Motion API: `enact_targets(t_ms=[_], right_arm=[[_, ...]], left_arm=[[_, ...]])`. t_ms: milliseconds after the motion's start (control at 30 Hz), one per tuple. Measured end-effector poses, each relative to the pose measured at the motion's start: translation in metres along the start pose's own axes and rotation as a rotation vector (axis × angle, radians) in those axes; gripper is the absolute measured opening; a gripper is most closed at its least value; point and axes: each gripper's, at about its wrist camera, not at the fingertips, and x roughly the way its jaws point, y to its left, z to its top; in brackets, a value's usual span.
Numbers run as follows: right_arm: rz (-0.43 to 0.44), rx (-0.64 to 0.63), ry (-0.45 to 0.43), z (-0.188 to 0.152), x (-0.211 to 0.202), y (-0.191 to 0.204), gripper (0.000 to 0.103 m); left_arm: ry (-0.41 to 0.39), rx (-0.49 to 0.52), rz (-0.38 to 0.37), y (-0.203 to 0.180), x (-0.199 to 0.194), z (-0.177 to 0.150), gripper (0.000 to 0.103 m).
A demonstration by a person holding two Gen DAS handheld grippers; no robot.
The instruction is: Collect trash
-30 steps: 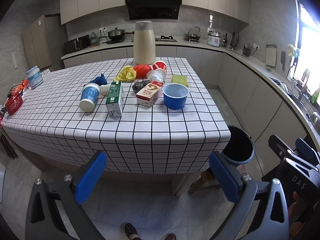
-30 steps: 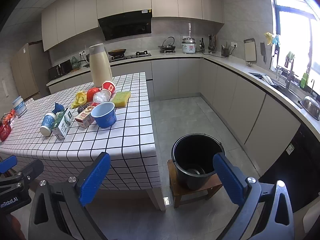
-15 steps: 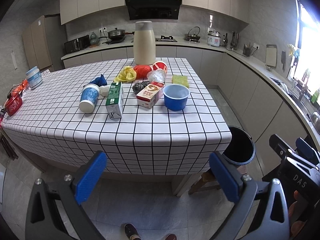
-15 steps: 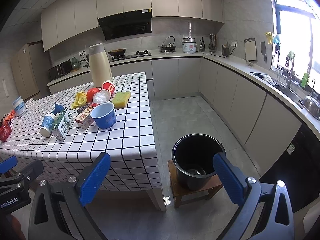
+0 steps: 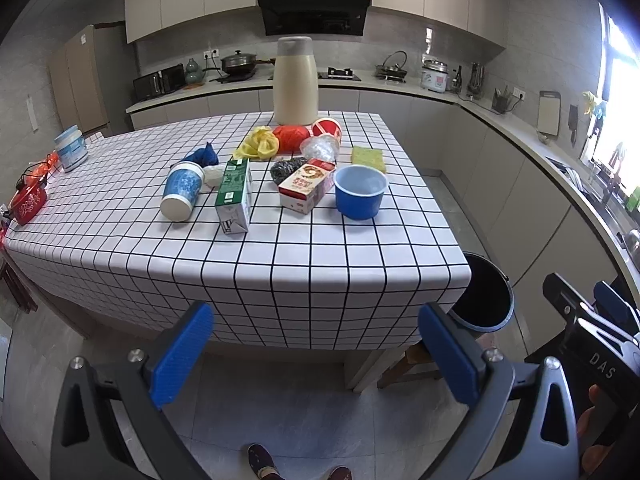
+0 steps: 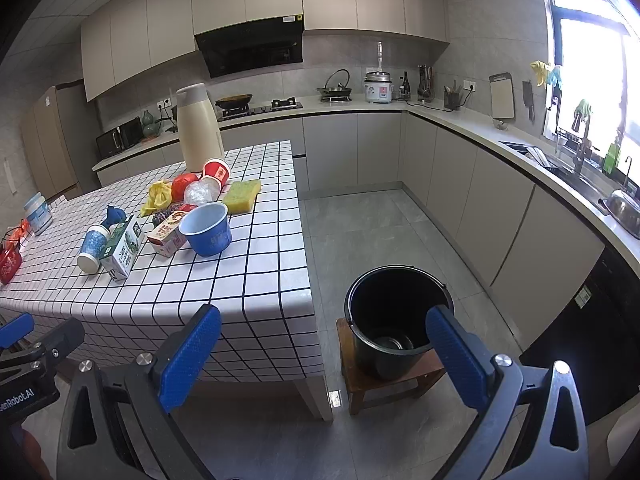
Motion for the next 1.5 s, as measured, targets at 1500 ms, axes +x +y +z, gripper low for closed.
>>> enact_targets(t_ms=[1500], right_arm=[[0.019, -0.012, 0.012, 0.004, 0.017, -0.001, 0.103]], left_arm=[[0.007, -0.014, 0.019, -0.002, 0.005, 0.003, 0.103]])
